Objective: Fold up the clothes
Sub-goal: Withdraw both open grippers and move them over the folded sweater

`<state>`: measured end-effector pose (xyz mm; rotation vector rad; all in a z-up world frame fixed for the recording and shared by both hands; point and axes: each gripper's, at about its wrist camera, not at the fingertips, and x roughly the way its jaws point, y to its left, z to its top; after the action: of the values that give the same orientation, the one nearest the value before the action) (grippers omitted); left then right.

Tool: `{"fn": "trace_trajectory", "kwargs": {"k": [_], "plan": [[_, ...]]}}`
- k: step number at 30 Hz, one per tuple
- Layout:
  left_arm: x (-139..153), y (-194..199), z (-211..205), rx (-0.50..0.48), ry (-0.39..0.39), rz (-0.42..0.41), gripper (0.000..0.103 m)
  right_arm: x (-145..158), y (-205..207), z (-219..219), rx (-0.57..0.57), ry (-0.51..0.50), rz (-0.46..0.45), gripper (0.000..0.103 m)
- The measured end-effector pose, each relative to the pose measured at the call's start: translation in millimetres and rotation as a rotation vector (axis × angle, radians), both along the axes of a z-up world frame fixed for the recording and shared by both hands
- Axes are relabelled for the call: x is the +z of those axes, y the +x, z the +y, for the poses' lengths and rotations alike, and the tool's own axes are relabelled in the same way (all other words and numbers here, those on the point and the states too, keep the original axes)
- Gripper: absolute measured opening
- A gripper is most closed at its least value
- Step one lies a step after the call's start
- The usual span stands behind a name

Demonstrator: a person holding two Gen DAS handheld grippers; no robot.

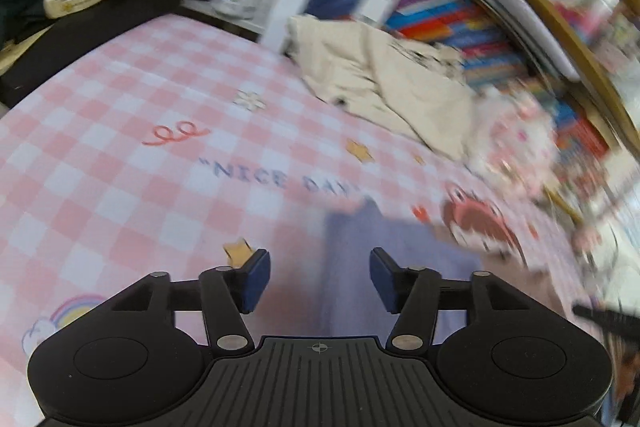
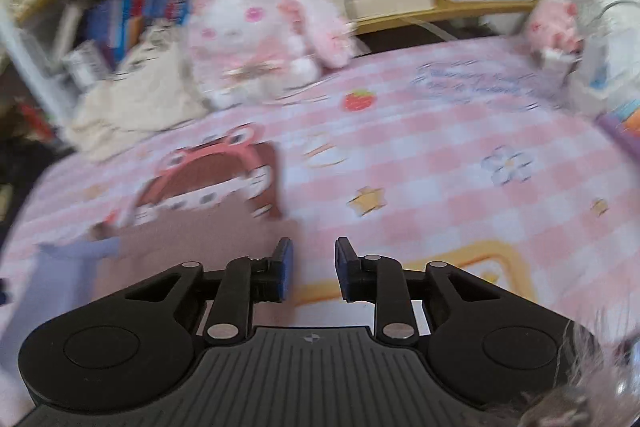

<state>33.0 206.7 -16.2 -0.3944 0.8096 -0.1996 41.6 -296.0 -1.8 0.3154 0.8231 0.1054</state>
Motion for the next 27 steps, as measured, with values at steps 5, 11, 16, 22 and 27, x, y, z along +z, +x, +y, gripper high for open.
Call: {"fn": "trace_trajectory", "kwargs": {"k": [5, 11, 16, 22, 27], "plan": [[-14.6, 2.7, -17.0, -0.007, 0.044, 0.034, 0.060, -9.6, -2.3, 23.9, 0.097, -0.051, 0.044, 0.031], [-1.7, -2.3, -22.7, 0.021, 0.069, 0.006, 0.005, 11.3, -19.7, 36.7, 0.126, -0.091, -0.064, 0.006], [-12.3, -1.4, -24.7, -0.005, 0.105, 0.039, 0.006, -11.6, -22.0, 23.6, 0.078, -0.064, 0.044, 0.006], [-4.0, -0.3, -34.2, -0.083, 0.203, -0.003, 0.048, -9.9, -16.4, 22.3, 0.096, -0.088, 0.013, 0.034], [5.5, 17.0, -46.4, -0.128, 0.238, -0.076, 0.067, -3.4, -5.4, 25.3, 0.093, -0.119, -0.013, 0.030]]}}
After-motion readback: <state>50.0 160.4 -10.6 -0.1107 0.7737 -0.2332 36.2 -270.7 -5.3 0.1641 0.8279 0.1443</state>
